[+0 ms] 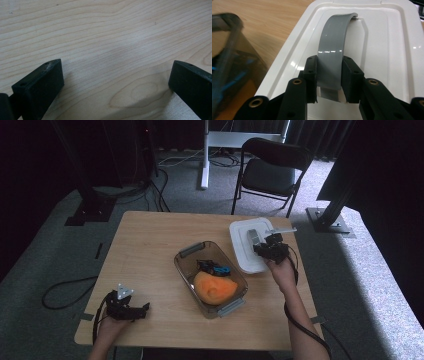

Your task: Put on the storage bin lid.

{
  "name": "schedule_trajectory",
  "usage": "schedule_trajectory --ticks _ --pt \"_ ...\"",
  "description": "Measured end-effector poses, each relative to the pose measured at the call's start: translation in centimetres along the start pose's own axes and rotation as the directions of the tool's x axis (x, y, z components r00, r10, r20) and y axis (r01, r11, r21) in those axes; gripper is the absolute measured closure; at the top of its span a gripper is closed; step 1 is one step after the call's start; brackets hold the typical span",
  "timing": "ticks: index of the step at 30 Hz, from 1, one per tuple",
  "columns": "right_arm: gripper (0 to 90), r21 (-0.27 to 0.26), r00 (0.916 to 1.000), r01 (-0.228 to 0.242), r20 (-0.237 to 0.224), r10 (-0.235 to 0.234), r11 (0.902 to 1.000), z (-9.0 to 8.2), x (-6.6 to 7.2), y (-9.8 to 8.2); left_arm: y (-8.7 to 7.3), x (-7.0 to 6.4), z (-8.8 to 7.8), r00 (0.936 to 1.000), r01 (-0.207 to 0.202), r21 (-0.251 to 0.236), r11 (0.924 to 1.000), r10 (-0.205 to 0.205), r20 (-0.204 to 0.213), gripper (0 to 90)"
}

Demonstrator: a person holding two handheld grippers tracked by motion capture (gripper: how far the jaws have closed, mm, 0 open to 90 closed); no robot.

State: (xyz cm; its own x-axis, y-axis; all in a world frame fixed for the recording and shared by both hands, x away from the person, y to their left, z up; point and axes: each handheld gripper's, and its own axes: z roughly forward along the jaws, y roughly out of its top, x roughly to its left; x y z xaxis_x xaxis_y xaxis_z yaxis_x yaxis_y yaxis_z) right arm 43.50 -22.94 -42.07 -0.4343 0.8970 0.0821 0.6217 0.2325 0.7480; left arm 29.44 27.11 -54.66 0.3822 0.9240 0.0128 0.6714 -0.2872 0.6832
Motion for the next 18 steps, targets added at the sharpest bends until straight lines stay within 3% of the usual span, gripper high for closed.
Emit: schedule_trajectory --ticks 18 --pt "68.6 -0.095 0.9963 0.055 -0.06 -0.061 0.994 -3.6 3.2 1.6 0.0 0.0 0.0 1.0 -0.001 0.001 1.0 0.001 -0.002 0.3"
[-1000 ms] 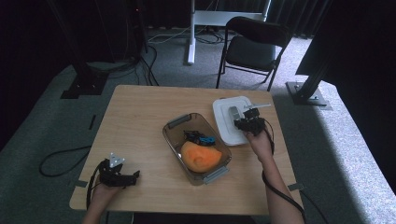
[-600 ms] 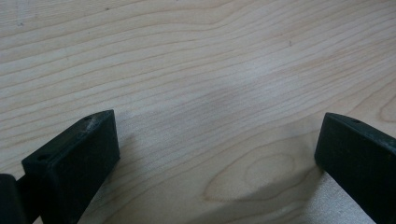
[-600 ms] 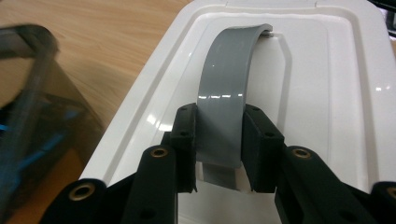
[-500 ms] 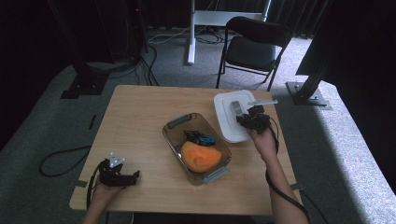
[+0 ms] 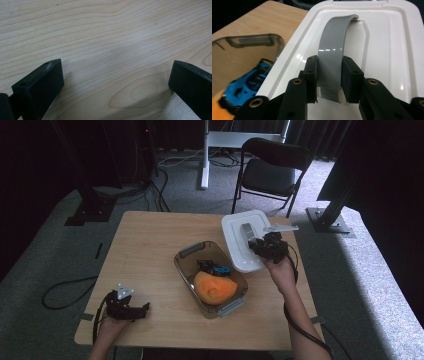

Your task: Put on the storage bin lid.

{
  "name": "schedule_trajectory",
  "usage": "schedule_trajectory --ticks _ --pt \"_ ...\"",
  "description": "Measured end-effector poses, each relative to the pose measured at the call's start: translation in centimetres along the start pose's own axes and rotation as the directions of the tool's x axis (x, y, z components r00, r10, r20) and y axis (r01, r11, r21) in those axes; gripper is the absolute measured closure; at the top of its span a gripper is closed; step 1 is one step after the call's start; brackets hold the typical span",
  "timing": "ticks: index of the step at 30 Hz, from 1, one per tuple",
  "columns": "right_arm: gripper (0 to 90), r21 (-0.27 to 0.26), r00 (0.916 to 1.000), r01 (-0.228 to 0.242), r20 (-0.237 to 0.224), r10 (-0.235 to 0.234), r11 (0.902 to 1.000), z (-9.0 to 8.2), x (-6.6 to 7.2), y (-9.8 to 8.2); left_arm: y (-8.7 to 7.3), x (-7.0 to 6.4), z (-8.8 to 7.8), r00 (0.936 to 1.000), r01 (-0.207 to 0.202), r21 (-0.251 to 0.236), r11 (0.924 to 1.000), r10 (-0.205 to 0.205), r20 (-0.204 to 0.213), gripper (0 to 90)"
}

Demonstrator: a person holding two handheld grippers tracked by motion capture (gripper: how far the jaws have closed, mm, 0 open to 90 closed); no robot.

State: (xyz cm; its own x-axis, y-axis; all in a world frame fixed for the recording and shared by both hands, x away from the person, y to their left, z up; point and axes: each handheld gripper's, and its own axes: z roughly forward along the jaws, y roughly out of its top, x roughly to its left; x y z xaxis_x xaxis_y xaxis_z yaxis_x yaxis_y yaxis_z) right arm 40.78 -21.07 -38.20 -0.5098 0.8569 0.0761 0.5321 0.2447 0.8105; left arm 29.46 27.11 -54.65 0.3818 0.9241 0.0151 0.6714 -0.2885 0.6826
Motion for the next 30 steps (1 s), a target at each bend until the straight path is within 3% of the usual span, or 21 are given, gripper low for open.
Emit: schedule_trajectory --ticks 4,15,23,30 --pt "68.7 -0.02 0.9993 0.0 -0.038 -0.001 0.9998 -0.6 0.9 0.3 0.0 0.0 0.0 1.0 0.001 -0.001 1.0 -0.001 0.0 0.2" --pt "68.9 -0.029 0.9911 0.059 -0.118 -0.062 0.9978 -1.0 4.4 0.2 0.0 0.0 0.0 1.0 0.002 -0.001 1.0 -0.002 0.0 0.3" --pt "68.9 -0.032 0.9735 0.092 -0.207 -0.096 0.9953 -1.2 6.8 -0.1 0.0 0.0 0.0 1.0 0.002 0.0 1.0 -0.002 0.0 0.2" --pt "68.9 -0.018 0.9517 0.112 -0.286 -0.113 0.9935 -0.8 8.5 -0.8 0.0 0.0 0.0 1.0 0.003 -0.002 1.0 -0.003 0.0 0.3"
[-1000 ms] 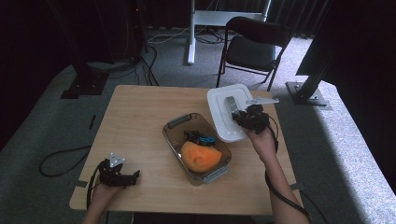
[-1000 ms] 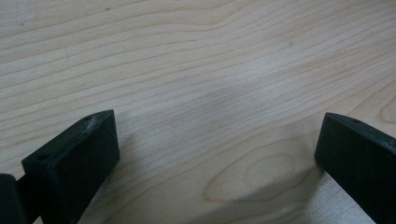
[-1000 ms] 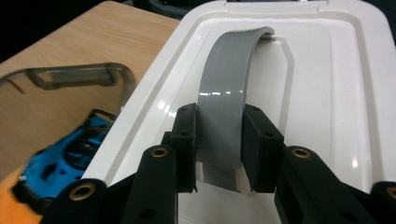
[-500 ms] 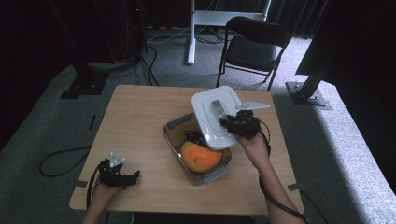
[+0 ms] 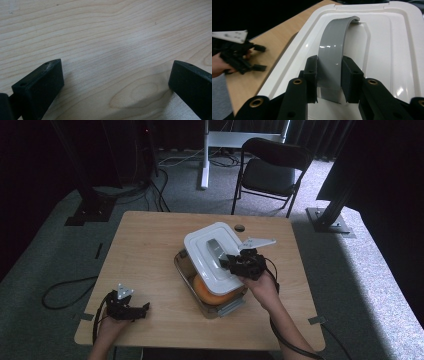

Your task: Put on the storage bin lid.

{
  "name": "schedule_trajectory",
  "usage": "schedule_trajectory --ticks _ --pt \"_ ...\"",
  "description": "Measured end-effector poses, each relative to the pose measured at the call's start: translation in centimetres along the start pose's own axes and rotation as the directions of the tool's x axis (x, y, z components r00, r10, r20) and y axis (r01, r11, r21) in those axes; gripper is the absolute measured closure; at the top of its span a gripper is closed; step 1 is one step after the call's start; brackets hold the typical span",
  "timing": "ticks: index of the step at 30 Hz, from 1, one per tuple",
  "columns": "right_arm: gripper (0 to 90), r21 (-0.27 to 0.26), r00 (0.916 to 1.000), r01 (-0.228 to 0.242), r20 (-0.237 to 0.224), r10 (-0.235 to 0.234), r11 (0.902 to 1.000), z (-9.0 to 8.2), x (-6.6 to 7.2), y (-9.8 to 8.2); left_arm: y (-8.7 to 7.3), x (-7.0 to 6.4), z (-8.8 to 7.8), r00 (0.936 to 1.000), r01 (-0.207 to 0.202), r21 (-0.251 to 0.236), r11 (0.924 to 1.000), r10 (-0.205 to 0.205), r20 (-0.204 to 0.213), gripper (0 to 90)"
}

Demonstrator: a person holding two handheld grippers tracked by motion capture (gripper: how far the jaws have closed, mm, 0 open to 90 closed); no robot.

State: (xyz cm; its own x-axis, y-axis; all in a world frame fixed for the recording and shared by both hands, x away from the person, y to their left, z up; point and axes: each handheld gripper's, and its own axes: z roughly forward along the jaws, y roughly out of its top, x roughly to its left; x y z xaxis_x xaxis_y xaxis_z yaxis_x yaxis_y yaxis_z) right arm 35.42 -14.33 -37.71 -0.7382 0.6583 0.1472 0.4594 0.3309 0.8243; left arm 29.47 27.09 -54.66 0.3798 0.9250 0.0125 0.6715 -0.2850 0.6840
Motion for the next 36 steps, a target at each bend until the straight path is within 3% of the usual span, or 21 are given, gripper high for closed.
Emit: schedule_trajectory --ticks 3,9,13,31,36 --pt "68.9 0.004 0.9988 0.004 -0.049 -0.004 1.0 0.3 0.5 -0.2 0.0 0.0 0.0 1.0 -0.002 0.0 1.0 0.002 0.0 0.3" --pt "68.9 0.011 0.9945 0.016 -0.103 -0.015 0.9998 0.7 1.4 -0.8 0.0 0.0 0.0 1.0 0.001 0.0 1.0 -0.001 0.0 0.2" --pt "68.9 0.026 0.9932 0.035 -0.112 -0.032 0.9991 1.2 1.9 -1.1 0.0 0.0 0.0 1.0 0.0 0.0 1.0 0.0 0.001 0.2" --pt "69.0 0.068 0.9904 0.026 -0.137 -0.016 0.9974 2.4 2.0 -3.0 0.0 0.0 0.0 1.0 -0.001 0.001 1.0 0.001 0.001 0.2" --pt "69.1 0.06 0.9881 -0.012 -0.152 0.021 0.9981 2.3 1.3 -3.8 0.0 0.0 0.0 1.0 -0.001 0.001 1.0 0.001 0.001 0.3"
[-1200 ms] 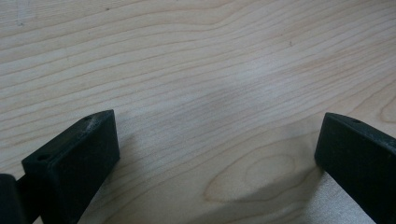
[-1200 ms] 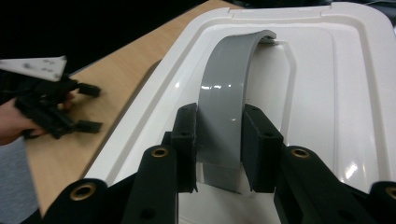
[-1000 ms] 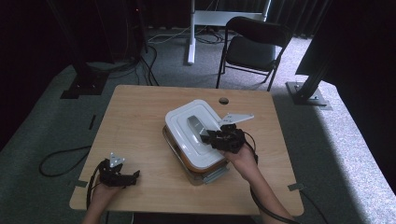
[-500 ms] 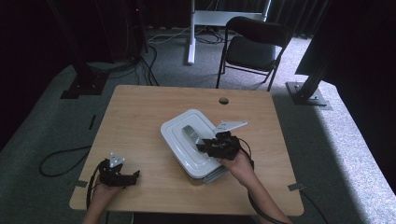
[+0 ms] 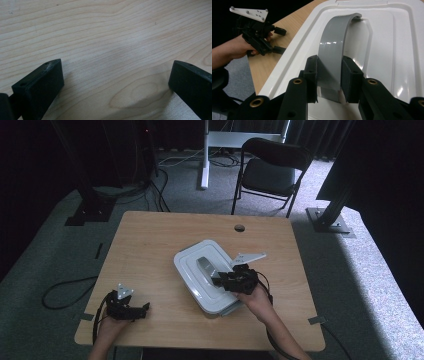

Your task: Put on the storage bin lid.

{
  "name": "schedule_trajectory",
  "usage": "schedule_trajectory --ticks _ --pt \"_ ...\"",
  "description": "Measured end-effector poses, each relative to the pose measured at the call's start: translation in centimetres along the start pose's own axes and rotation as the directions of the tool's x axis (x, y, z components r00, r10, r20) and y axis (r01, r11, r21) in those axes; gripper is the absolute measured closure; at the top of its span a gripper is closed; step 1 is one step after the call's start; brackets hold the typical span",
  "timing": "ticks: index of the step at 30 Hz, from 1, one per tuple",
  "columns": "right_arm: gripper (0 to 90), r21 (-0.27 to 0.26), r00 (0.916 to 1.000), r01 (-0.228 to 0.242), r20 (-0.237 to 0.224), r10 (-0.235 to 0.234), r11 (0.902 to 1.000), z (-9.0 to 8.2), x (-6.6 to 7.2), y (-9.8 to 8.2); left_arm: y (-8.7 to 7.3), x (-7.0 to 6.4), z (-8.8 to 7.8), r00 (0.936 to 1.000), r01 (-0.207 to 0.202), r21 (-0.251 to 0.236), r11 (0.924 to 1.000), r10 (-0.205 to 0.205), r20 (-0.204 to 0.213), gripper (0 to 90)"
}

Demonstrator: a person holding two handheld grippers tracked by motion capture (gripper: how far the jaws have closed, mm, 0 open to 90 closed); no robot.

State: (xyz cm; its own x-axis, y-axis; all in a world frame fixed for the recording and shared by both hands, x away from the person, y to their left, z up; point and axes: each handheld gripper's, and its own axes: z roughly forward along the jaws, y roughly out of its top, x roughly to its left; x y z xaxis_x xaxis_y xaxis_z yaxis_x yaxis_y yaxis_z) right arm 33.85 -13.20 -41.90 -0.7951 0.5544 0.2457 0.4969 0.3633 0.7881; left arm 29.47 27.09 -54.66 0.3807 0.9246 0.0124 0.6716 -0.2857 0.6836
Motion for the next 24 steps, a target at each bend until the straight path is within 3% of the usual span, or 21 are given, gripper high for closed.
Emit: schedule_trajectory --ticks 8,10,11,12,16,18,21,23,24 --pt "67.0 0.0 0.9998 -0.01 -0.015 0.01 0.9999 0.0 -0.2 0.0 0.0 0.0 0.0 1.0 -0.001 0.0 1.0 0.001 -0.001 0.2" --pt "49.0 -0.016 0.9999 -0.002 -0.017 0.002 0.9999 -0.3 -0.2 0.2 0.0 0.0 0.0 1.0 0.003 0.001 1.0 -0.003 -0.005 0.2" --pt "49.0 -0.016 0.9999 -0.002 -0.017 0.002 0.9999 -0.3 -0.2 0.2 0.0 0.0 0.0 1.0 0.003 0.001 1.0 -0.003 -0.005 0.2" --pt "35.7 -0.052 1.0 0.007 -0.006 -0.008 0.9986 -1.0 -0.2 0.6 0.0 -0.1 0.0 0.9999 0.008 0.001 1.0 -0.008 -0.008 0.2" --pt "14.1 -0.082 0.999 0.034 0.031 -0.031 0.9961 -1.8 -1.2 1.1 0.2 -0.3 0.0 0.9998 0.02 0.004 0.9998 -0.02 -0.001 0.2" --pt "14.1 -0.075 0.9979 0.044 0.05 -0.041 0.9962 -1.8 -1.5 1.1 0.2 -0.4 0.0 0.9997 0.023 0.005 0.9997 -0.023 0.002 0.2" --pt "14.1 -0.097 0.9966 0.007 0.083 0.001 0.9953 -2.0 -3.6 1.0 0.9 -0.8 -0.1 0.9999 0.015 -0.016 0.9998 -0.015 -0.003 0.2" --pt "14.0 -0.105 0.9943 0.006 0.106 0.006 0.9944 -2.0 -4.1 1.0 1.1 -0.9 -0.2 0.9998 0.021 -0.022 0.9995 -0.021 0.002 0.2" --pt "14.1 -0.122 0.9881 -0.001 0.153 0.02 0.9925 -2.2 -5.1 0.9 1.5 -1.1 -0.1 0.9995 0.032 -0.024 0.9992 -0.032 0.005 0.2"
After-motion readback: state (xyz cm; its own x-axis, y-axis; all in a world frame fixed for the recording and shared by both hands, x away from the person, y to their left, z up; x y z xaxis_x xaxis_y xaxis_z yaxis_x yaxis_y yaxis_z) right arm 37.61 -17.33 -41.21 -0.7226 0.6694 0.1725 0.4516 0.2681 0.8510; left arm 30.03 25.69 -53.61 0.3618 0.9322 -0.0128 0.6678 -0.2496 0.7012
